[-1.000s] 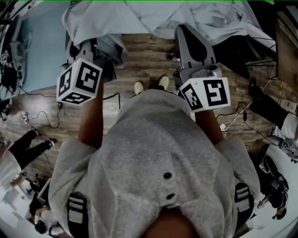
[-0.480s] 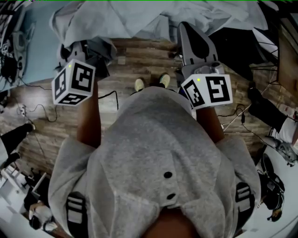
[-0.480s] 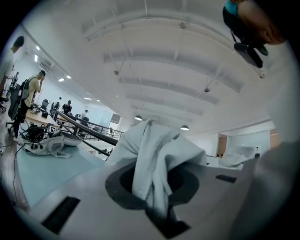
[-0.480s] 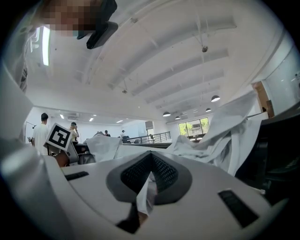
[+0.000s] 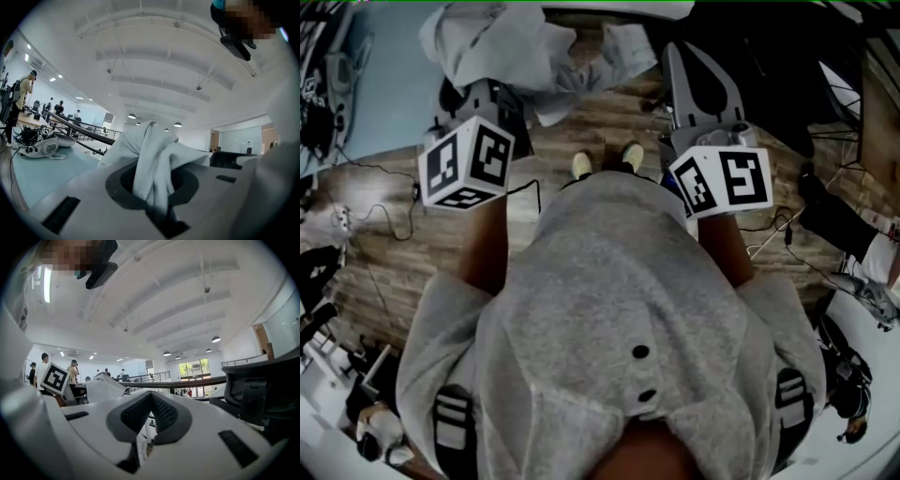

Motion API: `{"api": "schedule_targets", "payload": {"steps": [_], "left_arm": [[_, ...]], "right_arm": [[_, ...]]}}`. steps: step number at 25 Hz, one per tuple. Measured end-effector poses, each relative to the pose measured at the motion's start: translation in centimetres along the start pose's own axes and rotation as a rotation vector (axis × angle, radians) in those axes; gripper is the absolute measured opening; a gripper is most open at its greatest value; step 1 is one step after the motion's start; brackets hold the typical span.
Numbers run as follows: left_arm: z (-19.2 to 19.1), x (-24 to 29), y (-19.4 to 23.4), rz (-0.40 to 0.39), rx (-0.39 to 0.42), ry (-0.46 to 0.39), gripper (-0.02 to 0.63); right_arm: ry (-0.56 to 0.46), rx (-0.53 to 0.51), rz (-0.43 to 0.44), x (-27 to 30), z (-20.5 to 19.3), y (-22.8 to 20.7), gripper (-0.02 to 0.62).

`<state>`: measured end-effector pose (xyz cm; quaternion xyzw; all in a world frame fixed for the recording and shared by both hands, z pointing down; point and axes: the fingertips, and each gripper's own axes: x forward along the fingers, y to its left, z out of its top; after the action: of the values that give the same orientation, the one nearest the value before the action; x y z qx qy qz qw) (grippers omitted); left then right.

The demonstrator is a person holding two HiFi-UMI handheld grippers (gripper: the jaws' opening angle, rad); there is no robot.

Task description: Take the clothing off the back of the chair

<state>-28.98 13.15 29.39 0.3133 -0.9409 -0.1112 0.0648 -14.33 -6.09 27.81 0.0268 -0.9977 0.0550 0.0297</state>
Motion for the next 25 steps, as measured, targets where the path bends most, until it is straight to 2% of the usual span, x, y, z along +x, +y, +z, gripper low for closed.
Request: {"api": "schedule_targets", "payload": {"steps": [14,20,25], "left_arm": [[-0.6,-1.4,1.5,-0.017,0.011,0.023,0.060],[-0.5,-1.3,1.0,-0.065,0.045,0.016,0.060],[-0.6,-1.1,-0.7,-0.137,0.059,0.010,0.060]], "right_arm": [[0.000,-0.009,-0.033,-0.6,-0.6,2.2,0.009],[0.011,-0.005,-0.081,-0.8,-1.5,2.1,0.009],[0.018,-0.005,-0.142,-1.7,-2.1,1.3,0.009]]}}
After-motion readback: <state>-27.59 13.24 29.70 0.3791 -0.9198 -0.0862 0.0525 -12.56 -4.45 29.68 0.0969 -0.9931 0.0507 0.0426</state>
